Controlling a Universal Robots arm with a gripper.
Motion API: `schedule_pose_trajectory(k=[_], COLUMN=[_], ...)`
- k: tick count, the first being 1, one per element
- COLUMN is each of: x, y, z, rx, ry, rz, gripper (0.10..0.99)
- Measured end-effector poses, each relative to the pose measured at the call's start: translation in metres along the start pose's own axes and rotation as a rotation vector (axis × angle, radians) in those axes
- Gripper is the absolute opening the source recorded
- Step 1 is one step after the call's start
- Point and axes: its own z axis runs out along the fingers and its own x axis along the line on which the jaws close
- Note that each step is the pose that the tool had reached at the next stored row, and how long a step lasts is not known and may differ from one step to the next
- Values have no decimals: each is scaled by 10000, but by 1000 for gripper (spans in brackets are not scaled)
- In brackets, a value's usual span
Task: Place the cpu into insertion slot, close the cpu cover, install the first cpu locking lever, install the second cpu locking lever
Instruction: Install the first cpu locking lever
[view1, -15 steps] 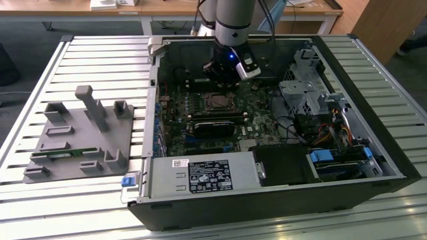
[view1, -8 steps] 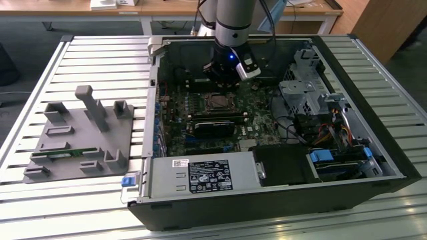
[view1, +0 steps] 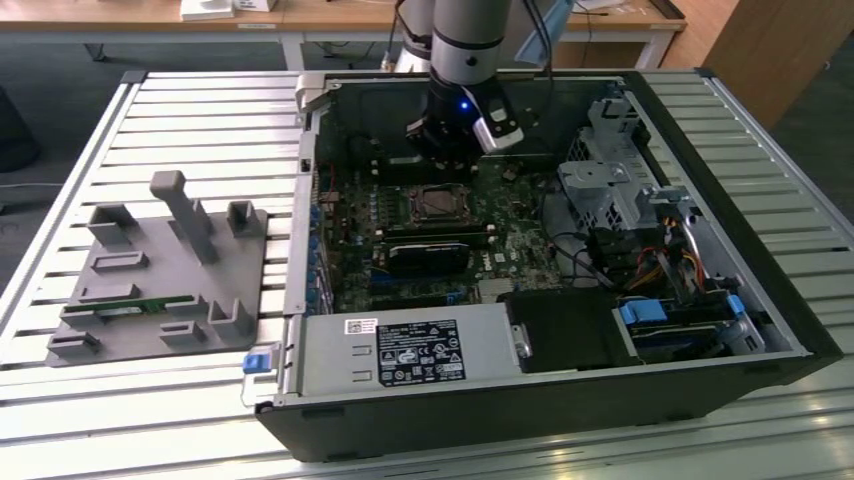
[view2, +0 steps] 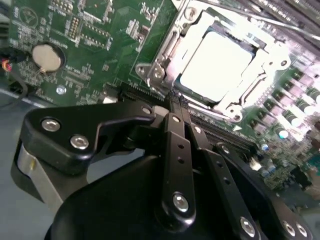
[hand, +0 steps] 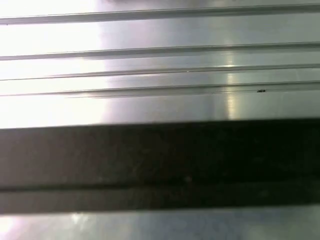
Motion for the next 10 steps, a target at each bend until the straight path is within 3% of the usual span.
schedule_pose_trajectory(k=[10], x=[-1], y=[-20], z=[-16], rx=[39], ry=[-4], rz=[1], gripper=[106])
